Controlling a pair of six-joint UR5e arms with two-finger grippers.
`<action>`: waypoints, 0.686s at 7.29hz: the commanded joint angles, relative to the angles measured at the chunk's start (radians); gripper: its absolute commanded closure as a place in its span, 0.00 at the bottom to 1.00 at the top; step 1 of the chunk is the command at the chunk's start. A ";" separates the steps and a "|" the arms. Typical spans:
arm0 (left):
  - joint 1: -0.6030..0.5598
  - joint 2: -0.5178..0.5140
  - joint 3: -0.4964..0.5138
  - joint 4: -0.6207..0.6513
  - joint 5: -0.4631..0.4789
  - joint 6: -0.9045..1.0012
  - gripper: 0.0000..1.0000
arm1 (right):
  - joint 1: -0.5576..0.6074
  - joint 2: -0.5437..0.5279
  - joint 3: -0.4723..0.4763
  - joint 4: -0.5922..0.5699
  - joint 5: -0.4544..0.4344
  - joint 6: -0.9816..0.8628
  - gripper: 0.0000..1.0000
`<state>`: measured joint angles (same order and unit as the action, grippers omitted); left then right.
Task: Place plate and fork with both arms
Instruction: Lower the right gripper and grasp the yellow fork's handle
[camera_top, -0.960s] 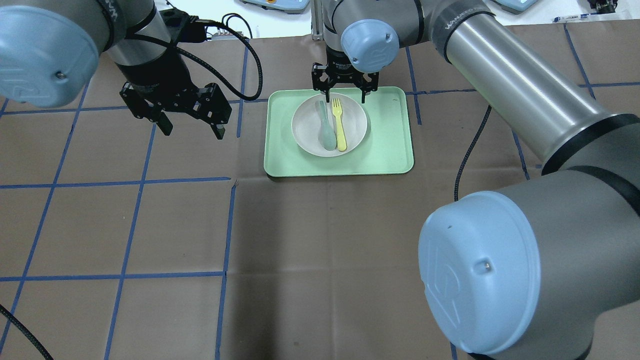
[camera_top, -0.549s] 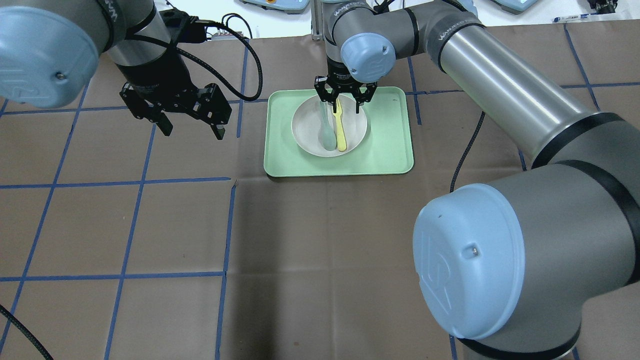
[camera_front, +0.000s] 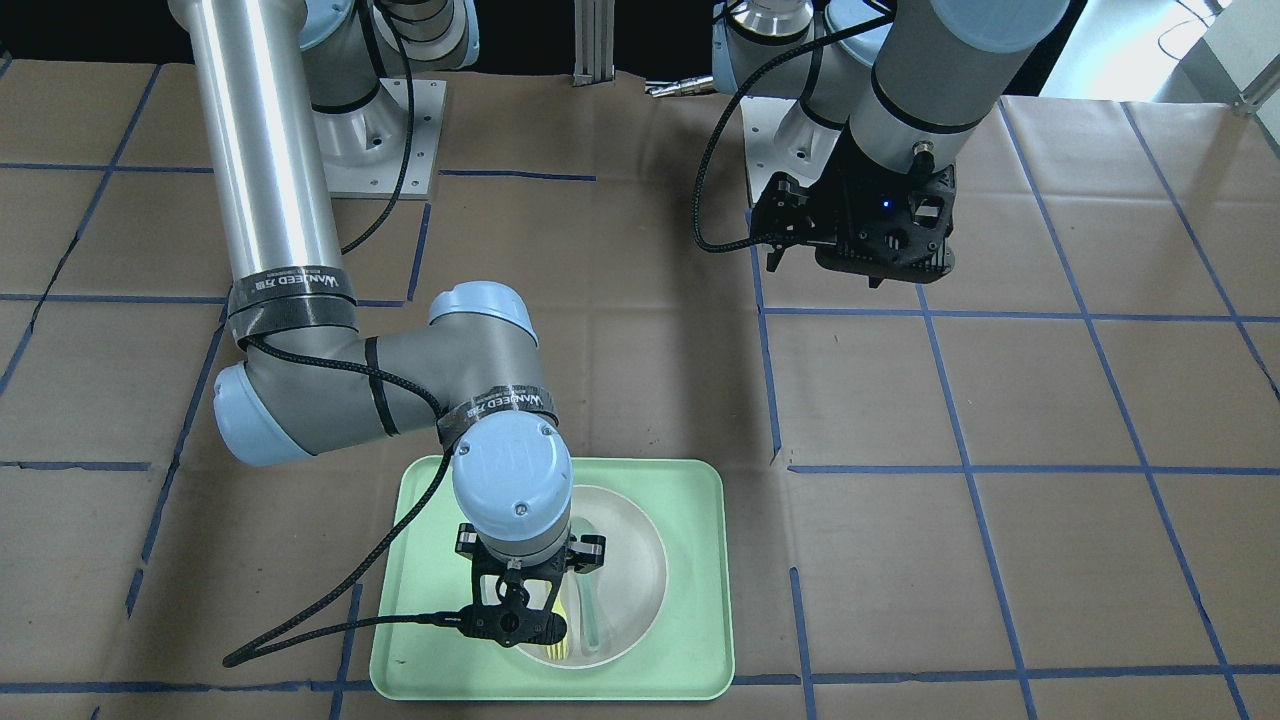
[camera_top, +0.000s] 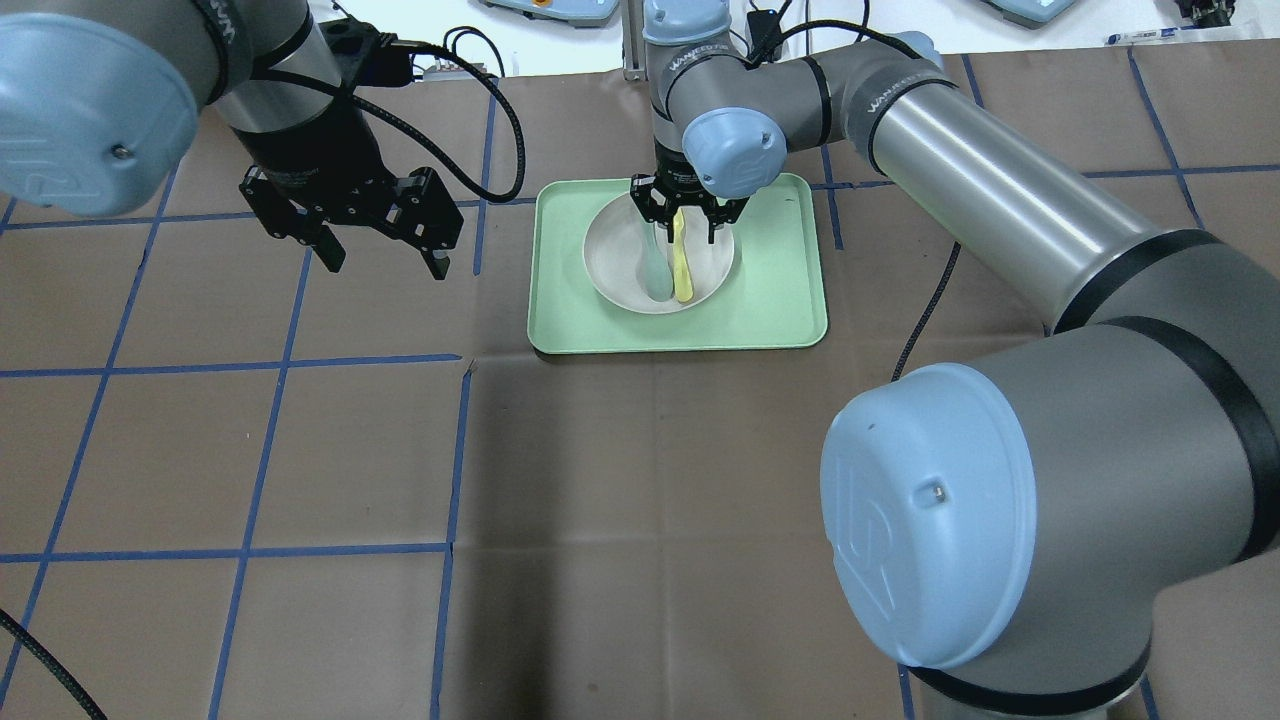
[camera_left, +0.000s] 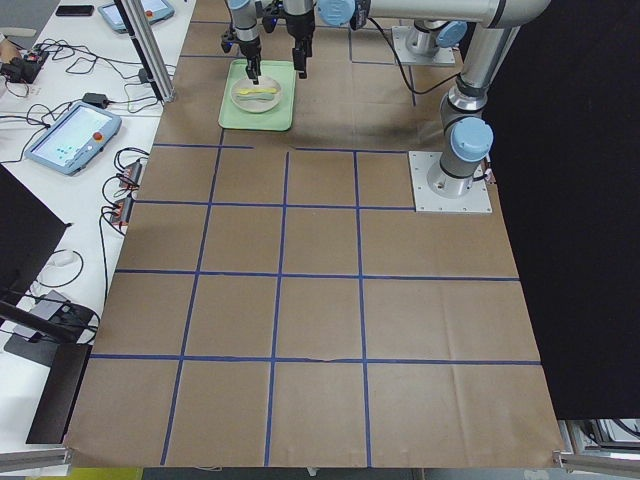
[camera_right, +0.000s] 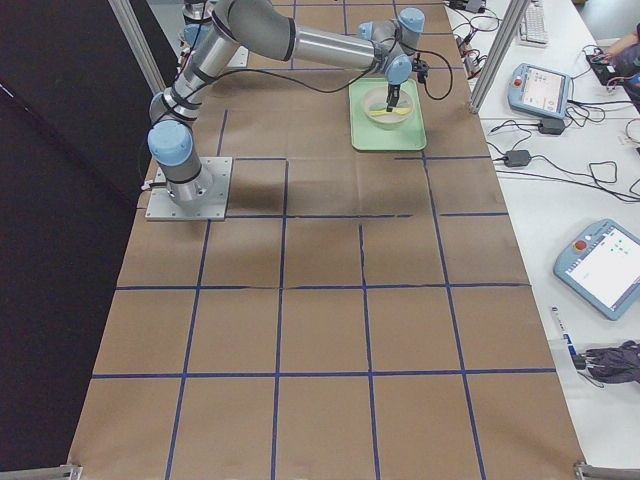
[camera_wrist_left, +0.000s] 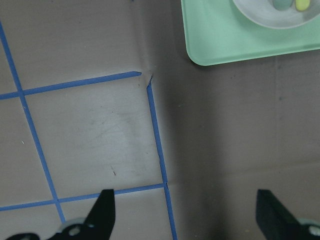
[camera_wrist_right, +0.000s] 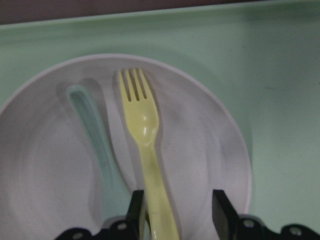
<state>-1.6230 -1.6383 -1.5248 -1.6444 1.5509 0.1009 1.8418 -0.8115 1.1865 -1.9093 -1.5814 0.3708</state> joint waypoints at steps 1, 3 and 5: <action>0.000 0.000 0.000 0.000 0.000 0.000 0.00 | 0.000 0.021 0.004 -0.019 -0.002 -0.001 0.45; 0.000 0.000 0.000 0.000 0.000 0.000 0.00 | 0.000 0.029 0.004 -0.025 0.000 -0.001 0.46; 0.000 0.000 0.000 0.000 0.000 0.000 0.00 | 0.002 0.031 0.004 -0.024 0.000 -0.001 0.46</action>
<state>-1.6230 -1.6383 -1.5248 -1.6444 1.5509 0.1012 1.8427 -0.7818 1.1903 -1.9328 -1.5817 0.3699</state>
